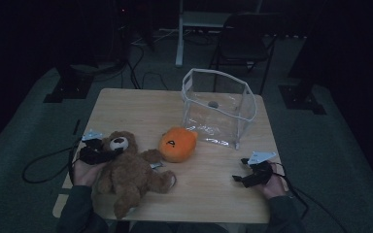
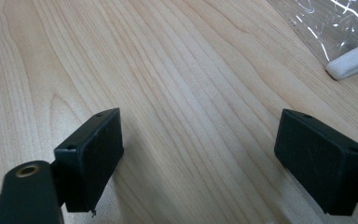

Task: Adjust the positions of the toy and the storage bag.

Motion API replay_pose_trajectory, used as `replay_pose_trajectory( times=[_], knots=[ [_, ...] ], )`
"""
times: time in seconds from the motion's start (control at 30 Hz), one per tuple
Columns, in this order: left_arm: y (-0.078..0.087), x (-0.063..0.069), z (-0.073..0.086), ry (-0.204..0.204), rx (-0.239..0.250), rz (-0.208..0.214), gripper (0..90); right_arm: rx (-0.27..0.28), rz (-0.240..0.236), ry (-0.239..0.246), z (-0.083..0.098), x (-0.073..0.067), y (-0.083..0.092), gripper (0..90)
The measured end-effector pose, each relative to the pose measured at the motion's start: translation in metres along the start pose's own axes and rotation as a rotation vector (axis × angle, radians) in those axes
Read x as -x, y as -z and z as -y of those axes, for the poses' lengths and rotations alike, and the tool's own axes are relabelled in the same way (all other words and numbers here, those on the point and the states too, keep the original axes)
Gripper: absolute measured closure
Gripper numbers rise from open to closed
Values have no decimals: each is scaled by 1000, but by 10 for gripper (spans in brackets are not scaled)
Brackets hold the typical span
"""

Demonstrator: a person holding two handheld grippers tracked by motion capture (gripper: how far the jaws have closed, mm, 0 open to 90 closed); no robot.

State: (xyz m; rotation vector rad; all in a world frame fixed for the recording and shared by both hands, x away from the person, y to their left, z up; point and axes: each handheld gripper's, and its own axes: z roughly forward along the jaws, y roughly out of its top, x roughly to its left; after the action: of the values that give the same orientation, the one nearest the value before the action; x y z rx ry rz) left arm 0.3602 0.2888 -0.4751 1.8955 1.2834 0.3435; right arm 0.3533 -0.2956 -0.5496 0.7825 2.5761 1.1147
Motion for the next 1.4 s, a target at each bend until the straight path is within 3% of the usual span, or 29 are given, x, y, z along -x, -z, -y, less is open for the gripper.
replay_pose_trajectory(
  times=[0.37,0.63,0.87,1.13,1.3,1.37,1.4],
  knots=[
    [2,-25,-20,-54,59,92,416,0,0,0,0,0,0,147],
    [0,-45,-42,-110,112,79,412,0,0,0,0,0,0,147],
    [-15,-59,-69,-145,86,63,399,0,0,0,0,0,0,147],
    [-45,-60,-85,-136,60,74,367,0,0,0,0,0,0,147],
    [-59,-56,-90,-129,71,89,322,0,0,0,0,0,0,147],
    [-60,-58,-91,-76,84,88,287,0,0,0,0,0,0,147],
    [-57,-59,-91,-40,115,99,285,0,0,0,0,0,0,147]
  ],
)
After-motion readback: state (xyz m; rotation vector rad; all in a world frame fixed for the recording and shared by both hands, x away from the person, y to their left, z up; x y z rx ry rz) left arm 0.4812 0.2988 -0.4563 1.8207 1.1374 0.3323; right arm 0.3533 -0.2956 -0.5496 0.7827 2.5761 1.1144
